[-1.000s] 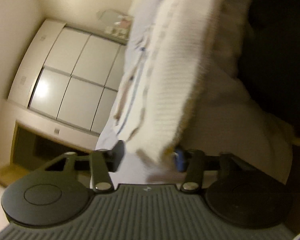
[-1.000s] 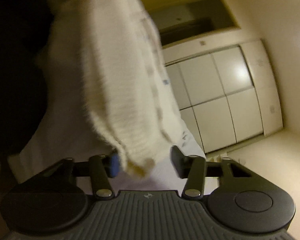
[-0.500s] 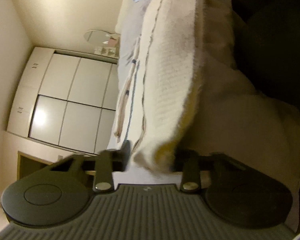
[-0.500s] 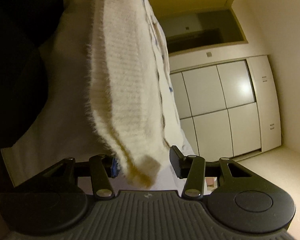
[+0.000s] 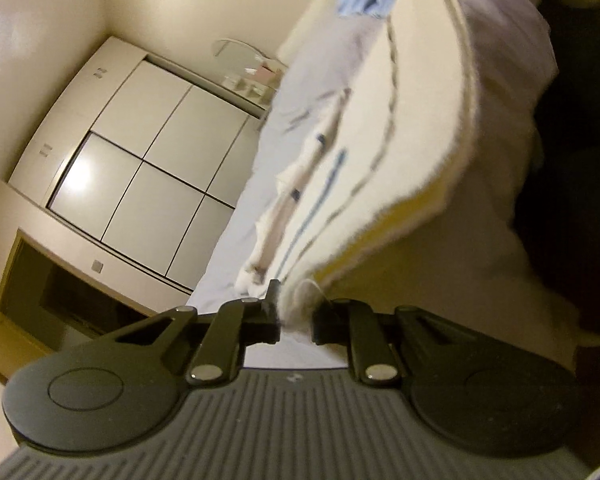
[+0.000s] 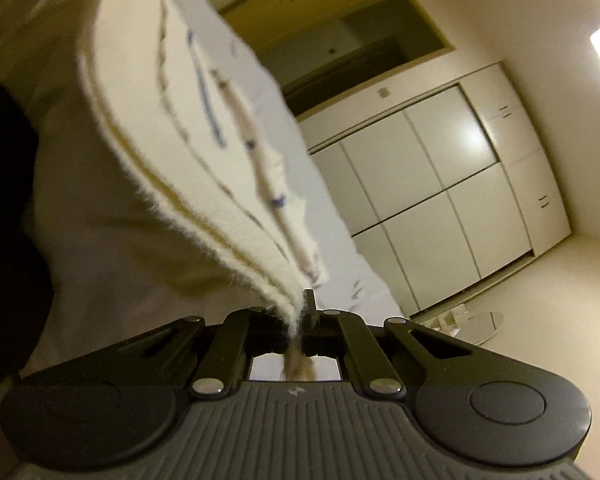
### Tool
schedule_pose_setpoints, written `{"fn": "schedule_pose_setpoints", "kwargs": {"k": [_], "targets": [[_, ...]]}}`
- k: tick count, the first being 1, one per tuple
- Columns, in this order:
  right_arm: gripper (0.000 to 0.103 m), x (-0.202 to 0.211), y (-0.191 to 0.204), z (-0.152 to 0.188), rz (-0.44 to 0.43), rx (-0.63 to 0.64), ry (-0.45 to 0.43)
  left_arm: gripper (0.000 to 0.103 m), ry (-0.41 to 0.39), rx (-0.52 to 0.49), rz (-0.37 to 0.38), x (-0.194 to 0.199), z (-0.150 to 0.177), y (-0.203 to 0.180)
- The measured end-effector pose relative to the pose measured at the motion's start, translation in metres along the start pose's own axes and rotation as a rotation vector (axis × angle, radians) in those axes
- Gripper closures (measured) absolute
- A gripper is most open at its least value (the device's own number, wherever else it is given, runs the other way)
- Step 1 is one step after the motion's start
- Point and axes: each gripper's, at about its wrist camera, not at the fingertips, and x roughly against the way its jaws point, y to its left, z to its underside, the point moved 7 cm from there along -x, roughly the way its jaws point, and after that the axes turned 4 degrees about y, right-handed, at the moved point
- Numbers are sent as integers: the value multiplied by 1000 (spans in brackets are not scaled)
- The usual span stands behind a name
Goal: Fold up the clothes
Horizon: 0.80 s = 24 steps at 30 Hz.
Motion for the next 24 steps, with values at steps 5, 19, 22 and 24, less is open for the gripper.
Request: {"fn": "schedule_pose_setpoints", "kwargs": {"k": [5, 19, 22, 24], "targets": [[101, 32, -11, -7, -13, -2, -5, 91, -6, 41, -4, 36, -1, 9], [101, 134, 1, 0, -157, -35, 47, 91, 49, 157, 56, 132, 2, 5], [101, 117, -18, -7, -162, -49, 50, 91, 47, 217, 80, 116, -7, 32], [101, 102, -35, -13, -158, -58, 45, 91, 50, 271, 96, 101, -13, 55]]}}
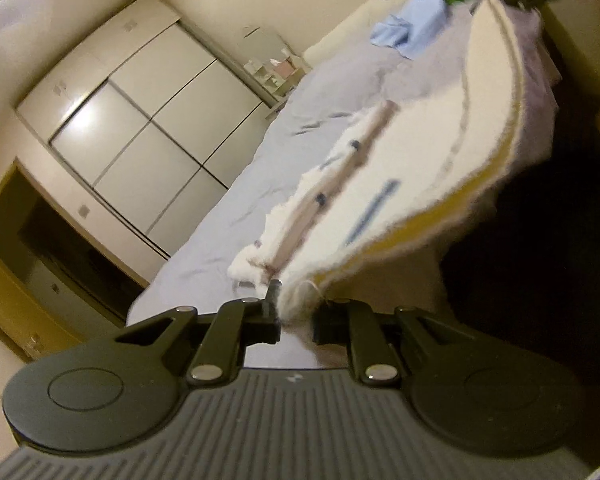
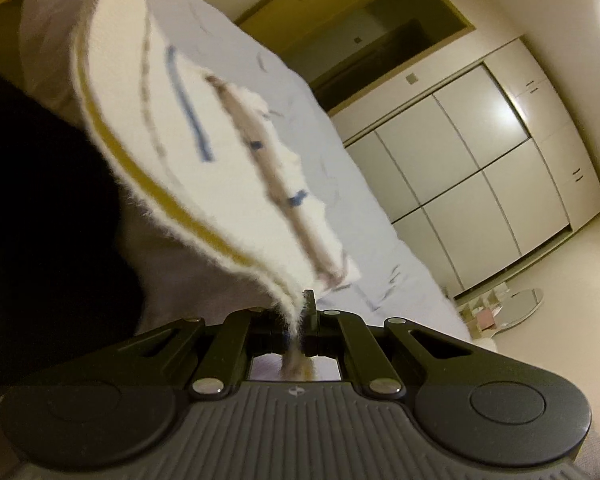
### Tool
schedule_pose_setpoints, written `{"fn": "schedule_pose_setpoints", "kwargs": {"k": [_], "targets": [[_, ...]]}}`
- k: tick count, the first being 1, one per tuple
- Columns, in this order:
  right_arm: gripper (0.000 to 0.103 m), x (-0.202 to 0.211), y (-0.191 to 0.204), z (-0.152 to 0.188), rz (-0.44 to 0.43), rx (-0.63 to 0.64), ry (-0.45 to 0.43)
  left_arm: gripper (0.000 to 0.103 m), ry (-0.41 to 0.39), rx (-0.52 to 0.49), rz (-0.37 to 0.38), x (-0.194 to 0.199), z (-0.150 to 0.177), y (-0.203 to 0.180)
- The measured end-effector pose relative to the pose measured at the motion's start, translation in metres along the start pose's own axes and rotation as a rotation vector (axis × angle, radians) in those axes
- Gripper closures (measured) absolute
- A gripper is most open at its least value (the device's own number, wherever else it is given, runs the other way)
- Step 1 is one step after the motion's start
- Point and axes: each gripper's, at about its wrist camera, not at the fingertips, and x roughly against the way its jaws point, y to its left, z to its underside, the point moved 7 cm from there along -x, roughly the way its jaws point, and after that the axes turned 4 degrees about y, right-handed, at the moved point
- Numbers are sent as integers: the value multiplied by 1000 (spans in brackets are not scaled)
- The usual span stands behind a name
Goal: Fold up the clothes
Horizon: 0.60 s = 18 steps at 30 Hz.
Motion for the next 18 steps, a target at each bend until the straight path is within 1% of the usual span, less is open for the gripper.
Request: {"fn": "schedule_pose_setpoints", "kwargs": {"k": [3, 6, 10, 13, 15, 16, 17, 18], "targets": [[101, -25, -39, -17, -2, -41, -18, 91, 17, 96, 18, -26, -20, 41], [101, -61, -84, -31, -21, -88, -14, 91, 43, 185, 33, -65, -39, 81], [100, -139, -133, -47, -93, -154, 26, 91, 103, 287, 75, -136, -57, 124], [100, -209, -148, -51, -153, -199, 74, 89, 191, 398, 120, -201, -56, 145], [96, -255, -153, -50, -194, -240, 118, 87, 282, 519, 149, -247, -46, 154], [94, -276, -152, -46, -219, -275, 153, 87, 331, 590, 179, -267, -37, 156], [77, -298, -150, -42, -243, -310, 188, 87, 382, 665, 212, -286, -27, 157], [54, -315, -148, -36, -247, -351, 221, 87, 426, 738, 223, -300, -15, 160]]}}
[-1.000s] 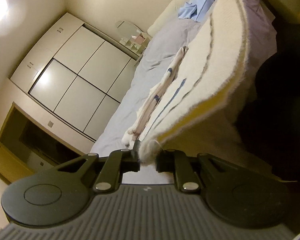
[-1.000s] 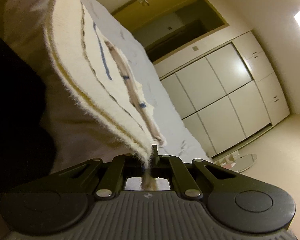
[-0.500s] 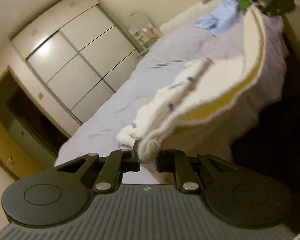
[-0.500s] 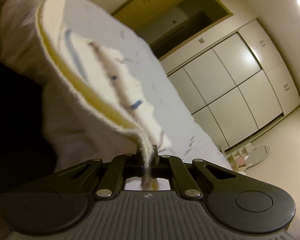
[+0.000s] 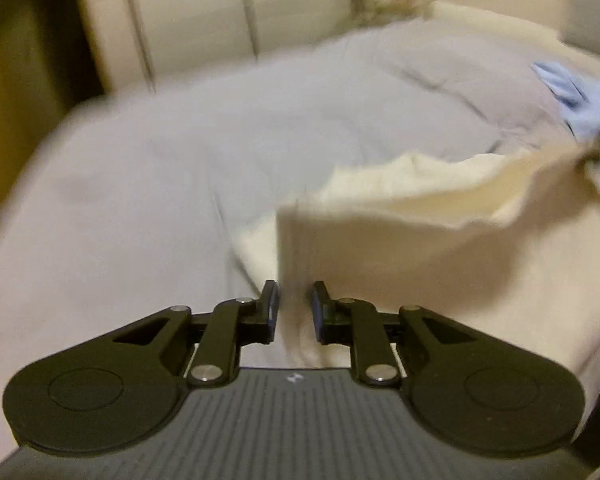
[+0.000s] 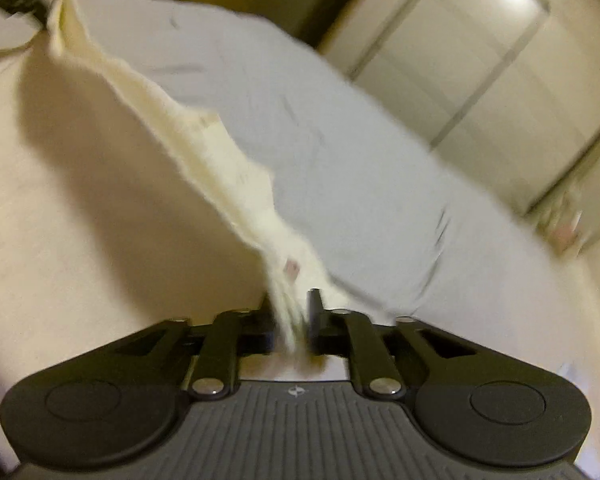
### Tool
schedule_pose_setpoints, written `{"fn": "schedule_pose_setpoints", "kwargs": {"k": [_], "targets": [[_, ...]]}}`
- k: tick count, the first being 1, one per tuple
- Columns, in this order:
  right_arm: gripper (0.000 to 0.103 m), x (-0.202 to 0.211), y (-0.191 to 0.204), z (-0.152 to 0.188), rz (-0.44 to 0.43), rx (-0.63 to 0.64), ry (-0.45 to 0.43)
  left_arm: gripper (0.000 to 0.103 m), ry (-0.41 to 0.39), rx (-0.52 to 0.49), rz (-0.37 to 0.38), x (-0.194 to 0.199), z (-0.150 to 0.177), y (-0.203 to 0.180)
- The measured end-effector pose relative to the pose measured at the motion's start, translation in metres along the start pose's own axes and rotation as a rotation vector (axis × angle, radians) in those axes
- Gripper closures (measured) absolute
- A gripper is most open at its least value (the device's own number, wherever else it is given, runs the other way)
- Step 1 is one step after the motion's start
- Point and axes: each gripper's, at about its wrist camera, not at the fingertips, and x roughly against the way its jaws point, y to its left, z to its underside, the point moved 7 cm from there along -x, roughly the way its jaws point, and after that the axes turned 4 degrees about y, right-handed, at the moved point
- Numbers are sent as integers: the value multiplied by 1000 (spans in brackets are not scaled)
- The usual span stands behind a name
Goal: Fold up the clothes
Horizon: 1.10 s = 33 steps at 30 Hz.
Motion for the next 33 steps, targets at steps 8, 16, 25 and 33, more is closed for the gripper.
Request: {"fn": "schedule_pose_setpoints", "kwargs": {"k": [8, 16, 25, 33], "targets": [[49, -9, -45, 49, -231, -632, -25, 78, 50, 267, 209, -17, 13, 30], [60, -19, -47, 58, -378, -799, 11, 76, 65, 288, 266, -37, 9, 22], [75, -11, -28, 46, -315, -688, 14, 73, 15, 131, 166, -38, 11, 0], [90, 14, -26, 32, -190, -582, -57, 93, -110, 82, 123, -10, 2, -5]]}}
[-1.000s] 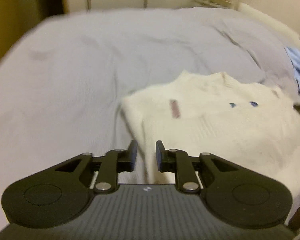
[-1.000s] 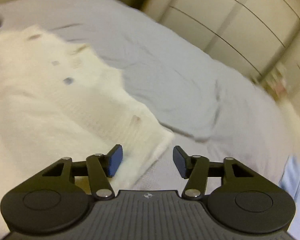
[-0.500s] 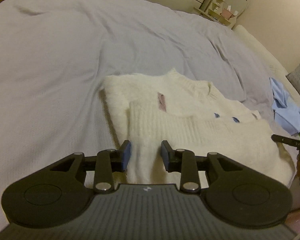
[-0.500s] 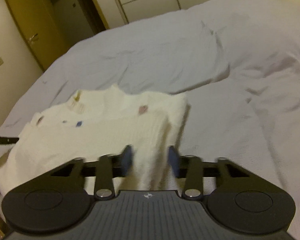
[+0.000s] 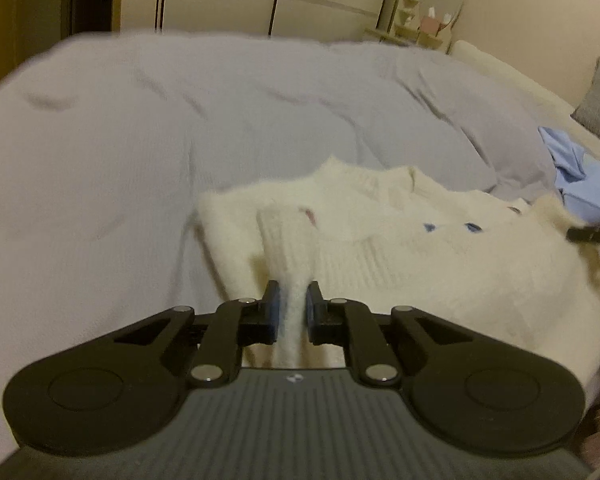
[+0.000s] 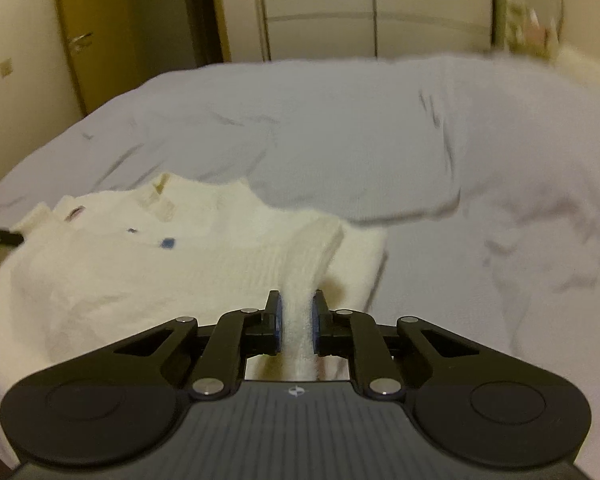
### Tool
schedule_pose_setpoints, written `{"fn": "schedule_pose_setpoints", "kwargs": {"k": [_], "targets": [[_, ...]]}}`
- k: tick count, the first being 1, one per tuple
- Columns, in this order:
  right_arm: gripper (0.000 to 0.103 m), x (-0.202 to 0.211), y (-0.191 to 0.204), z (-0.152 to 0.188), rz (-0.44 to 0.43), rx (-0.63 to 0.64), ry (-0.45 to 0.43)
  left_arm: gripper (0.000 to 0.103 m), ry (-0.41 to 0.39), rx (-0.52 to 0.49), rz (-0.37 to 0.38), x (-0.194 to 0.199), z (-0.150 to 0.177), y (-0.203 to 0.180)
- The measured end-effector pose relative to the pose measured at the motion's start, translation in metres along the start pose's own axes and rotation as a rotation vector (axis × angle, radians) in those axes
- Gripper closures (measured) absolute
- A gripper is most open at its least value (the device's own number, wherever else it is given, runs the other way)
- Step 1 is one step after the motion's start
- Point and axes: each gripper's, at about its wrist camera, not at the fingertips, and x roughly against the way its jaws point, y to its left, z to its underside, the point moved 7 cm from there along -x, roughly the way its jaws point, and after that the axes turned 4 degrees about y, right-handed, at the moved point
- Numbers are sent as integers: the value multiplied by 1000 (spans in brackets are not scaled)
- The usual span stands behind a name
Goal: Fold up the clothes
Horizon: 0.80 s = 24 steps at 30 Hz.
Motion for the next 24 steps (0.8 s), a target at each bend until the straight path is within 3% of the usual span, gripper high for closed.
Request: {"fn": "schedule_pose_setpoints", "kwargs": {"k": [5, 8, 11, 18, 24], "targets": [[91, 13, -1, -28, 55, 47, -116, 94, -150, -40, -83, 22, -29, 2], [91, 7, -8, -47, 92, 53, -171, 94, -193, -40, -132, 13, -51, 6], [91, -16, -16, -63, 107, 55, -177, 95, -186, -43, -159, -9, -67, 9], [91, -87, -28, -63, 106, 59, -58, 95, -102, -47, -212, -59, -75, 16], [91, -104, -34, -74, 120, 50, -88, 95, -112, -36, -228, -74, -89, 25]]}}
